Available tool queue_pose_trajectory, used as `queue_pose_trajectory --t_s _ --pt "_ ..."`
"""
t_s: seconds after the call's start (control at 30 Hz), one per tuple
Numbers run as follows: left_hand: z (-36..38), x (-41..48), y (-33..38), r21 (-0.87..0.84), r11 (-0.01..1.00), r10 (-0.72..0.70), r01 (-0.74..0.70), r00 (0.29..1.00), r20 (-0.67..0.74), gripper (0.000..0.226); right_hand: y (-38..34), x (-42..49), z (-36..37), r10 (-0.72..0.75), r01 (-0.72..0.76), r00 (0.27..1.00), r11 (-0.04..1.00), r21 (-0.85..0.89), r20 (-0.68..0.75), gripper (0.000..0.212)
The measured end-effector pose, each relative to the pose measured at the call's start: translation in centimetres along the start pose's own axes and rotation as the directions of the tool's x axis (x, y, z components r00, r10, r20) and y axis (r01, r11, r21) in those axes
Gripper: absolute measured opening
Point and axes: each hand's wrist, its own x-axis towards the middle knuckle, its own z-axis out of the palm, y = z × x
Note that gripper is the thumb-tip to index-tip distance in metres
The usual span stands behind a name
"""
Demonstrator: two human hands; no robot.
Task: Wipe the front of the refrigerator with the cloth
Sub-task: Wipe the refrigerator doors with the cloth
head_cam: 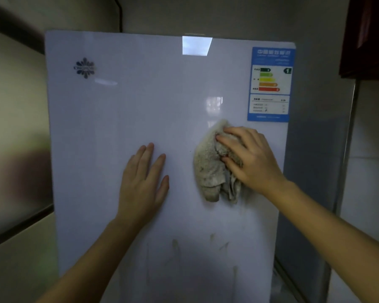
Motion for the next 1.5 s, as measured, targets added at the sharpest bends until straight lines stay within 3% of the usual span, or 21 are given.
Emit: queue_pose_trajectory --t_s 0.23,0.53,0.63,0.7,0.77,0.83,0.9,1.03,1.1,1.23,1.3,1.37,1.5 --pt "0.8 -0.2 0.2 0.031 1.0 -0.001 0.002 1.0 -0.022 0.053 -0.2 -4.6 0.3 -0.232 0.234 0.967 0.972 -0.004 0.107 0.045" --pt "1.8 -0.5 -0.4 0.033 0.999 0.013 -0.011 0.998 -0.058 0.053 3.1 -5.2 -1.3 0.115 -0.115 0.99 0.993 0.014 -0.081 0.048" --pt "1.9 -0.5 -0.4 0.036 0.999 0.014 -0.012 0.999 -0.053 0.054 1.6 -8.0 -0.1 -0.044 0.044 0.999 0.999 0.013 0.007 0.047" --pt "1.8 -0.5 -0.4 0.032 0.999 0.009 -0.007 0.999 -0.043 0.054 0.6 -10.2 0.5 -0.233 0.232 0.968 0.973 0.023 0.092 0.041" --pt "1.7 -0.4 -0.4 0.033 0.999 0.009 -0.008 0.999 -0.03 0.054 0.5 -11.5 0.7 -0.317 0.315 0.939 0.948 0.03 0.135 0.037" --pt "1.6 -0.5 -0.4 0.034 0.999 0.01 -0.009 1.0 -0.028 0.055 1.5 -11.5 0.3 -0.258 0.259 0.961 0.966 0.001 0.102 0.038" --pt "1.5 -0.5 -0.2 0.028 1.0 0.0 0.0 1.0 -0.025 0.055 2.8 -10.5 -0.5 -0.109 0.11 0.993 0.993 -0.033 0.039 0.042" --pt "1.4 -0.5 0.3 0.011 0.999 -0.034 0.034 0.999 -0.01 0.055 3.9 -9.3 -1.6 0.115 -0.117 0.991 0.993 -0.028 -0.064 0.048" --pt "1.3 -0.4 0.5 0.005 0.999 -0.049 0.049 0.999 -0.002 0.056 3.3 -10.0 -1.3 0.09 -0.091 0.995 0.996 -0.018 -0.05 0.047" --pt "1.0 -0.4 0.5 0.004 0.999 -0.047 0.047 0.999 0.002 0.056 1.8 -13.4 -0.3 -0.172 0.174 0.979 0.985 -0.013 0.107 0.042" --pt "0.9 -0.4 0.5 0.005 0.999 -0.046 0.046 0.999 0.012 0.056 1.8 -14.1 -0.3 -0.219 0.223 0.967 0.975 -0.017 0.133 0.042" --pt "0.8 -0.4 0.4 0.009 0.999 -0.042 0.042 0.999 0.019 0.056 2.3 -13.7 -0.5 -0.152 0.156 0.985 0.987 -0.037 0.086 0.042" --pt "0.6 -0.3 0.6 0.016 0.999 -0.041 0.041 0.999 0.017 0.055 3.1 -11.4 -1.2 0.148 -0.148 0.987 0.989 -0.008 -0.057 0.045"
